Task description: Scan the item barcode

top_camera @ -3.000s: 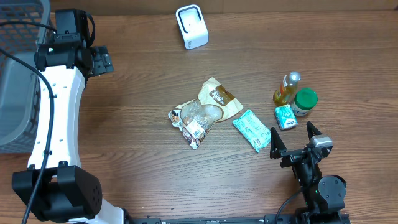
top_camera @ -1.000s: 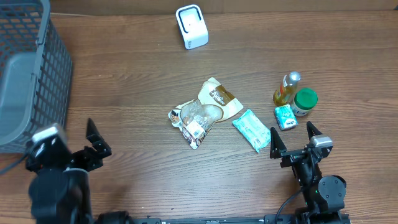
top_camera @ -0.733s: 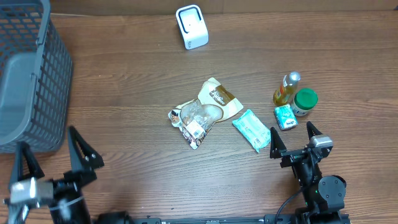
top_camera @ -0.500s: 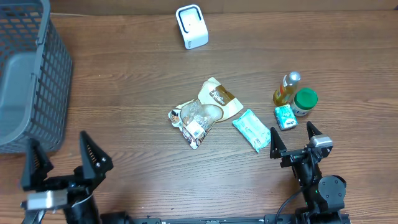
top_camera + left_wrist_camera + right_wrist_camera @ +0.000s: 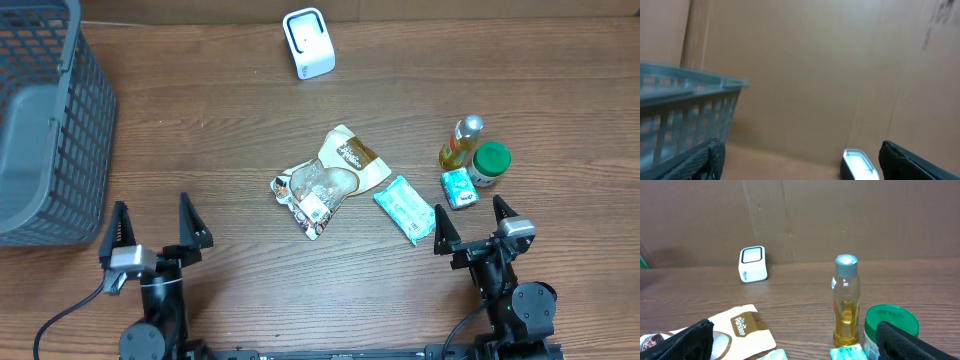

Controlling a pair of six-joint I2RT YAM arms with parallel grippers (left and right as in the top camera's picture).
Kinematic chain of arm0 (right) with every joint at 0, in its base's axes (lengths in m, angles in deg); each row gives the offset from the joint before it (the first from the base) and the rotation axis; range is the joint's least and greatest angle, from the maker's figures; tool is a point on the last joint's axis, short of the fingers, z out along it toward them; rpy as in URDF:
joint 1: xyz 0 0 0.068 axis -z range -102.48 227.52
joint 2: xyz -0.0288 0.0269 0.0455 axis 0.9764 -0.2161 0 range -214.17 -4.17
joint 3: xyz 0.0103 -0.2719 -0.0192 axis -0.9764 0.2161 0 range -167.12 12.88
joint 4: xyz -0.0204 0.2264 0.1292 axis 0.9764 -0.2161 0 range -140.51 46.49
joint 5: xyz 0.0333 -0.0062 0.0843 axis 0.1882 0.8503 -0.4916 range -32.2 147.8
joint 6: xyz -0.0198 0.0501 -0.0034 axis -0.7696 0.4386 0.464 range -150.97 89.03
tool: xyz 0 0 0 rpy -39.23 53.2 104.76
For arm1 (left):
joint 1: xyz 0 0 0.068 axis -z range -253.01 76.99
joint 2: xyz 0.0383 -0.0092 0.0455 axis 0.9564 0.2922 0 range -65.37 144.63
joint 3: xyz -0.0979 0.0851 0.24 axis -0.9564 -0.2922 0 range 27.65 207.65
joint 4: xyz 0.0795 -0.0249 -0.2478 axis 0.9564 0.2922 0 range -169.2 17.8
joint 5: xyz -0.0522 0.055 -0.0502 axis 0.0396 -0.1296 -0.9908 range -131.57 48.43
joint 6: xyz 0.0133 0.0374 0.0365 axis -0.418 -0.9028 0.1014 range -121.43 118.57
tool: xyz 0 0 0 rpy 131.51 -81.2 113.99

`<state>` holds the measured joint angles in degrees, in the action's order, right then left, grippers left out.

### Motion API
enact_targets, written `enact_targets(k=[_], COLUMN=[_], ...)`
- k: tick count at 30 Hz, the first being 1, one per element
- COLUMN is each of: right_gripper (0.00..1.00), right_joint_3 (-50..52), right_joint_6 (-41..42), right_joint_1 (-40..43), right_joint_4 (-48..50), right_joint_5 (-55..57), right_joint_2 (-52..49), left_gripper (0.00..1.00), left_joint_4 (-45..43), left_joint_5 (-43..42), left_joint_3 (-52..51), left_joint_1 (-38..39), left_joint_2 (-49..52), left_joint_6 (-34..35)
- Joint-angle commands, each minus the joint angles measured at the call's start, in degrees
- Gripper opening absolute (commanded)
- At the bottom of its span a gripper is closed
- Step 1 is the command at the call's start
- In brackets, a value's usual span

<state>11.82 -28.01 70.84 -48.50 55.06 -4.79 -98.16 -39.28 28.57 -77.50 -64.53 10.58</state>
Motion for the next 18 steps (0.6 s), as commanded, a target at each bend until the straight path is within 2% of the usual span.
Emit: enact_targets(k=[1,10,14,18], right_gripper=[1.0,1.0,1.0,1.0], right_joint_3=[0.6,0.6,0.6,0.6], right_joint_6=[-0.2,-0.2,-0.2,-0.2], right_joint_1=[0.4,0.4,0.4,0.4], right_joint_4=[0.4,0.4,0.4,0.4], right_joint_5=[0.1,0.1,0.1,0.1], right_joint_2=[0.5,0.5,0.5,0.5], left_gripper=[0.99,1.0,0.99,1.0], left_joint_4=[4.1,21.0,23.1,23.1], left_joint_5=[-0.5,-4.5,-6.4,-6.4], left_joint_3=[-0.7,-0.7,-0.7,-0.7], left_joint_1=[0.4,0.4,0.5,0.5], left_joint_2=[-0.6,-0.6,-0.6,-0.6], left_joint_6=[-0.4,-9.0,-13.1,-13.1])
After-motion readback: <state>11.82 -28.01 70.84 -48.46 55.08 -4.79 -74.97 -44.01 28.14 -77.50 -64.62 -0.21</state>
